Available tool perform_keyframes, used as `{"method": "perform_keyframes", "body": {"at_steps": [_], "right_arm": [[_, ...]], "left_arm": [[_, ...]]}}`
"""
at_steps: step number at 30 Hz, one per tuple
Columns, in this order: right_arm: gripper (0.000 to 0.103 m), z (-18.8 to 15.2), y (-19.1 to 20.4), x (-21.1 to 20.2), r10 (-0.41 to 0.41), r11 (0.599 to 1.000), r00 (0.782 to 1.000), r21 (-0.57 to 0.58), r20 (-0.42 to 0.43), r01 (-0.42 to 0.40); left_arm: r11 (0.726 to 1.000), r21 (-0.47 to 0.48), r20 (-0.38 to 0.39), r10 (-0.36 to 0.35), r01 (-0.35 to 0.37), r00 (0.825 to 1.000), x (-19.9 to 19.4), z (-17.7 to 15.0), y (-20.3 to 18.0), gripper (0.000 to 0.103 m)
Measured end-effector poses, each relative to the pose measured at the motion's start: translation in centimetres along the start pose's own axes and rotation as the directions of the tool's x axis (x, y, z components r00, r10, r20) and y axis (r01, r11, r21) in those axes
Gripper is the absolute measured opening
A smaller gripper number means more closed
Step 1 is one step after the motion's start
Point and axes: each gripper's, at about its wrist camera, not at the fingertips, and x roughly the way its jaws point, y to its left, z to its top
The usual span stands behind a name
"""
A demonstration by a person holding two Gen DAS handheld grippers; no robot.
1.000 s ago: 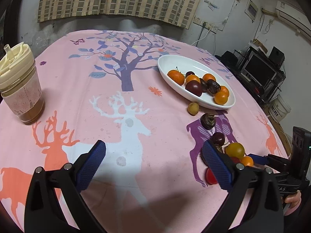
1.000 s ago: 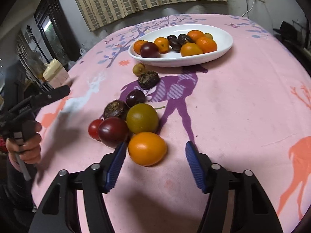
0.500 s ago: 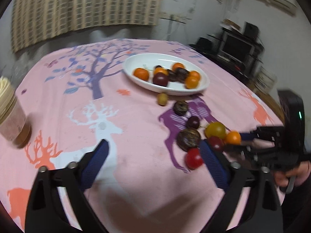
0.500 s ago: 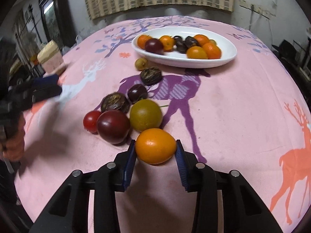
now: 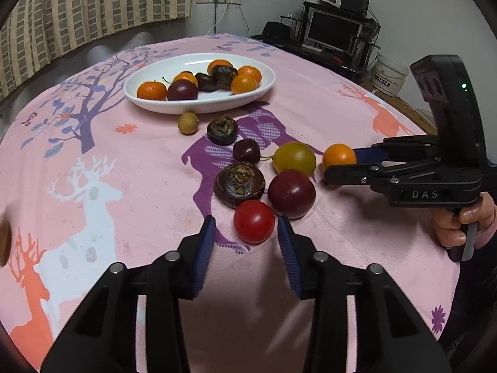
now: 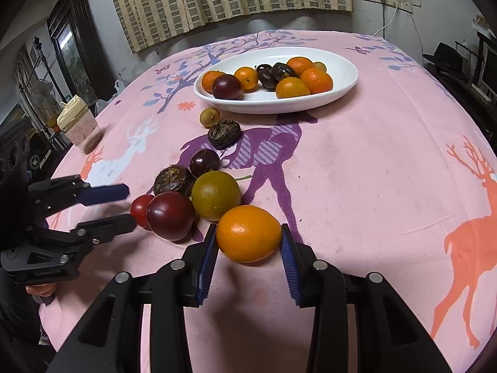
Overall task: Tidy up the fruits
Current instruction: 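Grasp a tangerine with the right tool while the left tool grasps a red cherry tomato, then place the tangerine and cherry tomato on the white plate and release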
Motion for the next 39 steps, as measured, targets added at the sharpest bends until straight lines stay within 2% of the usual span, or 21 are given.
{"method": "perform_keyframes", "body": {"at_steps": [9, 11, 18, 22, 25, 29, 33, 36, 39], "right_arm": [[0.04, 0.1, -0.2, 0.1, 0.009, 1.0, 1.0, 0.007, -0.003, -0.009], [0.04, 0.0, -0.1, 0.1, 0.012, 1.0, 1.0, 0.01, -0.002, -0.012], [0.04, 0.1, -0.1, 0.1, 0.012, 1.0, 1.0, 0.008, 0.001, -0.012], [0.04, 0.1, -0.1, -0.4, 0.027, 1.0, 0.999, 0.002, 0.024, -0.027], [0.04, 0.3, 0.1, -1.1, 0.06, 0.998, 0.996, -0.011, 0.062, -0.06], [0.04, 2.6, 0.1, -1.9, 0.052, 0.999, 0.988, -0.017, 0.142, -0.05], [0.04, 7.2, -0.5, -1.3, 0.034, 0.999, 0.974, 0.004, 0.225, -0.036], [0.04, 10.8, -0.5, 0.8, 0.016, 1.0, 0.977, -0.004, 0.214, -0.015], [0.04, 12.8, -0.2, 3.4, -0.012, 0.999, 0.983, -0.029, 0.182, 0.017]], "left_arm": [[1.0, 0.004, -0.033, -0.011, 0.011, 0.999, 1.2, 0.3, -0.3, 0.037], [1.0, 0.001, -0.044, -0.015, 0.015, 0.999, 1.4, 0.3, -0.2, 0.031], [1.0, -0.015, -0.048, -0.027, 0.026, 0.998, 1.5, 0.3, 0.0, 0.029], [0.999, -0.045, -0.024, -0.032, 0.031, 0.999, 0.5, 0.2, 0.5, 0.028], [0.993, -0.087, 0.014, -0.073, 0.074, 0.997, -0.8, 0.8, 1.4, 0.028], [0.984, -0.137, 0.067, -0.105, 0.114, 0.992, -1.7, 3.7, 3.0, 0.028], [0.984, -0.163, 0.124, -0.051, 0.072, 0.991, -1.1, 8.7, 5.0, 0.028], [0.98, -0.197, 0.134, -0.011, 0.037, 0.991, 0.8, 12.5, 7.2, 0.028], [0.97, -0.244, 0.104, 0.043, -0.016, 0.994, 3.9, 16.2, 9.6, 0.028]]}}
